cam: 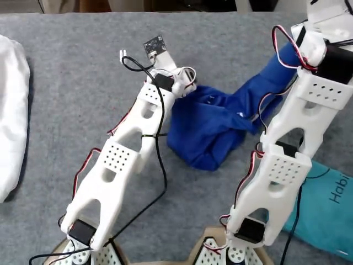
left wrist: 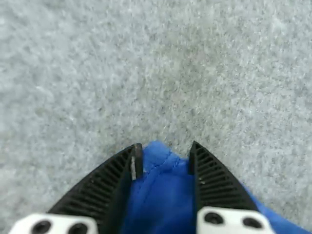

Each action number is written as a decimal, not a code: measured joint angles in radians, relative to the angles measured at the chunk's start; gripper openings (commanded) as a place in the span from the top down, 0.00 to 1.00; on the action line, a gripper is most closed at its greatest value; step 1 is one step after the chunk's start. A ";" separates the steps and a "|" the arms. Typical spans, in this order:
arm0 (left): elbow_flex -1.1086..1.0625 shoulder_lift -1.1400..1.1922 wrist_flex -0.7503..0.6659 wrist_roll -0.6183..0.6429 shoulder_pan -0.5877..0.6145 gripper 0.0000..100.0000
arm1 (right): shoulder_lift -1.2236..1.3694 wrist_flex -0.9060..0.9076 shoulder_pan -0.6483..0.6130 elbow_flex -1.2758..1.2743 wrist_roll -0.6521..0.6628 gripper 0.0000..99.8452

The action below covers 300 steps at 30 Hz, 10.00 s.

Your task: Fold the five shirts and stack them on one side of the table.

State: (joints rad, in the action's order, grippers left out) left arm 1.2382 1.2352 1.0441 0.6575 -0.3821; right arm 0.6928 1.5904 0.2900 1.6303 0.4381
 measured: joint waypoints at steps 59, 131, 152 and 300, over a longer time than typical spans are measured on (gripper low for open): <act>0.397 -1.089 0.680 -0.384 0.097 0.98 | -0.758 -0.074 -0.112 0.023 -0.226 1.00; -0.129 -1.384 0.706 -0.552 0.514 0.98 | -0.862 0.052 -0.167 -0.169 0.049 1.00; -0.207 -1.591 0.706 -0.588 0.514 0.98 | -1.014 -0.011 -0.170 -0.132 0.129 1.00; -0.365 -2.099 0.672 -0.569 0.628 0.98 | -1.286 -0.520 -0.230 -0.423 -0.028 1.00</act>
State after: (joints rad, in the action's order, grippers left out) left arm 0.8730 -0.8638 1.7162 0.0882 0.2455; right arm -0.5930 1.0702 0.0598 1.2068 0.4104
